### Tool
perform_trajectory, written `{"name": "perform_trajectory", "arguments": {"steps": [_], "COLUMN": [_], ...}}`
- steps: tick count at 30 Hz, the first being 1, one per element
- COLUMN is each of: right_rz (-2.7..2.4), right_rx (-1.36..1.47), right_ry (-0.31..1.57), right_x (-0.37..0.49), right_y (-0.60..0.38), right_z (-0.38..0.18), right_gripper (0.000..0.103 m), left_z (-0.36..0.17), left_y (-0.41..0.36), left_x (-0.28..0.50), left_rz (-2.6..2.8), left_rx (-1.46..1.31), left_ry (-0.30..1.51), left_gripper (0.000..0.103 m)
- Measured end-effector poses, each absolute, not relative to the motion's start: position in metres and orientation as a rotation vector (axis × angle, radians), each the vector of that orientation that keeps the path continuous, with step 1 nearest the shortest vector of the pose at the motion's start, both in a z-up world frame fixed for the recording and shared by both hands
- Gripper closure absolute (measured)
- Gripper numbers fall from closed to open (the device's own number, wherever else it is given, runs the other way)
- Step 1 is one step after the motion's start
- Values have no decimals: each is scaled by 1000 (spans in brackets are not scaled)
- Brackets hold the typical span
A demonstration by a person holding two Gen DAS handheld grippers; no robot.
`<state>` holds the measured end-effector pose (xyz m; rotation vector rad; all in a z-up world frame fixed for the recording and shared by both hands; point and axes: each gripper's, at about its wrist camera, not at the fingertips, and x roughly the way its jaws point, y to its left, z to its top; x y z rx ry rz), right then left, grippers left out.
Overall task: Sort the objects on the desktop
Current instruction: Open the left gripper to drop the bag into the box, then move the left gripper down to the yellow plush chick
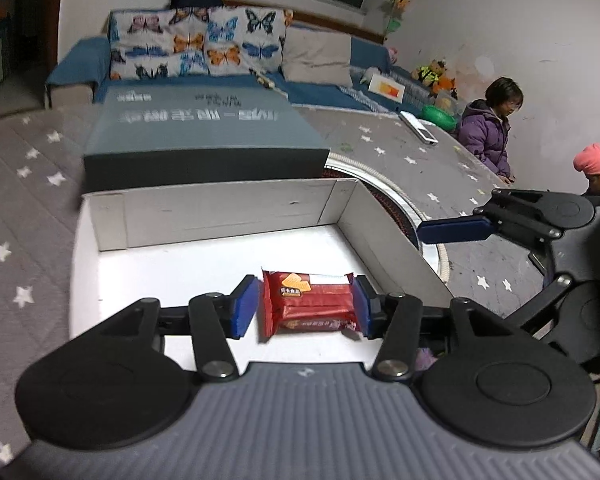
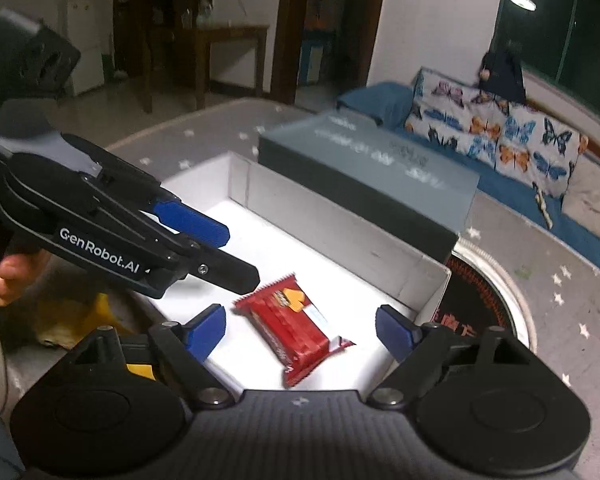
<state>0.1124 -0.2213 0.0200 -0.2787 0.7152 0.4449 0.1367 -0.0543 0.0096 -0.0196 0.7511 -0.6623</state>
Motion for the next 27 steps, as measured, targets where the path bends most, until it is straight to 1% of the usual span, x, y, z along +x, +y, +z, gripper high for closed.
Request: {"name": "perform_trajectory", "arguments": {"steps": [3, 8, 12, 22, 23, 24, 25, 27], "right_rz": [465, 516, 558, 588, 586, 584, 580, 572], "right_rx": [-274, -286, -306, -299, -298, -296, -296, -297], "right_ry": [691, 690, 718, 788, 789, 790, 790, 793], "right_x": [95, 69, 51, 29, 29, 28, 26, 24], "right_y": [-219, -213, -208, -208, -208, -208, -208, -207], "right_z": [26, 26, 16, -12, -13, -13, -14, -17], "right_gripper": [16, 15, 15, 14, 14, 10, 6, 6], "left_z": [17, 23, 19, 2, -1, -3, -5, -8], "left_y": [-44, -28, -18, -9, -9, -10, -11, -15], "left_x": [115, 78, 48, -1, -3, -4, -5, -9], "left_rz": [-663, -666, -658, -659, -657, -655, -652, -637], "left_rx": [1, 9, 22, 38, 35, 33, 31, 45], "left_ry": [715, 694, 700, 746, 752, 759, 767, 768], "left_gripper": [50, 50, 44, 44, 44, 43, 42, 33]}}
